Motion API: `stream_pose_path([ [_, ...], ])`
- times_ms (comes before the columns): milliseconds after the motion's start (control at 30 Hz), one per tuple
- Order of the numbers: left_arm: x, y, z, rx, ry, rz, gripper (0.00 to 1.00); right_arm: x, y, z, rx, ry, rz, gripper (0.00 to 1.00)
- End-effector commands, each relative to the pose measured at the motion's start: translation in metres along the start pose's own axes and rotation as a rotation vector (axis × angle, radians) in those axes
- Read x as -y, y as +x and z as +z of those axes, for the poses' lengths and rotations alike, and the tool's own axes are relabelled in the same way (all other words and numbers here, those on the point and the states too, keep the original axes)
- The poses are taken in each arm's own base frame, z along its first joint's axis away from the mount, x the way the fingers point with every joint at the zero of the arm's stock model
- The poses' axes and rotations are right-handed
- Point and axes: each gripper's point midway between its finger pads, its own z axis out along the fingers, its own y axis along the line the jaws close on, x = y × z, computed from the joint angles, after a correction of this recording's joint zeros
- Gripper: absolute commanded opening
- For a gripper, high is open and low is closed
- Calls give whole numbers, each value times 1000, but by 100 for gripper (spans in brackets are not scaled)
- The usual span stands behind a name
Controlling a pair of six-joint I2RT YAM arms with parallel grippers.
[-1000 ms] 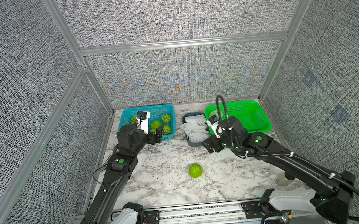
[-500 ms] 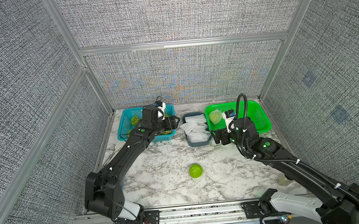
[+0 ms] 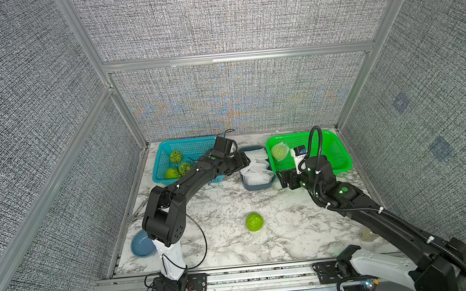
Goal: Sleeve custard apples in foam nets
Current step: Pick up the foam net from the storage box.
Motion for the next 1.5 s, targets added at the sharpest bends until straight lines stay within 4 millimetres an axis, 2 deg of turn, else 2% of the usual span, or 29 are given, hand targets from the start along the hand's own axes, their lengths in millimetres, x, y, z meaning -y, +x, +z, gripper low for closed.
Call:
stream_pose_path([
  [0, -4, -9, 7, 28, -26, -65, 75, 0, -8, 0, 38, -18, 3, 93],
  [233, -16, -14, 23, 24, -93, -84, 75, 6, -6, 0, 44, -22, 19, 93],
  [267, -24, -11, 32, 12, -116, -89, 75, 7, -6, -1, 44, -22, 20, 93],
  [333, -29, -12, 35, 15, -139, -92, 75, 10, -6, -1, 45, -21, 22, 93],
  [667, -40, -22, 36, 49, -218, -68, 75, 17, -8, 0, 50, -23, 43, 93],
  [800, -42, -20, 38, 43, -223, -62, 69, 18, -8, 0, 48, -29, 52, 93],
  [900, -41, -22, 39, 51, -214, -59, 60, 18, -8, -1, 48, -29, 55, 93],
  [1033, -39, -23, 40, 52, -202, -54, 44, 18, -8, -2, 49, -29, 59, 93],
  [1100, -37, -23, 39, 54, -196, -53, 35, 18, -8, -2, 48, -30, 63, 93],
  [1467, -34, -22, 27, 65, -189, -43, 0, 17, -3, -2, 41, -38, 86, 93],
])
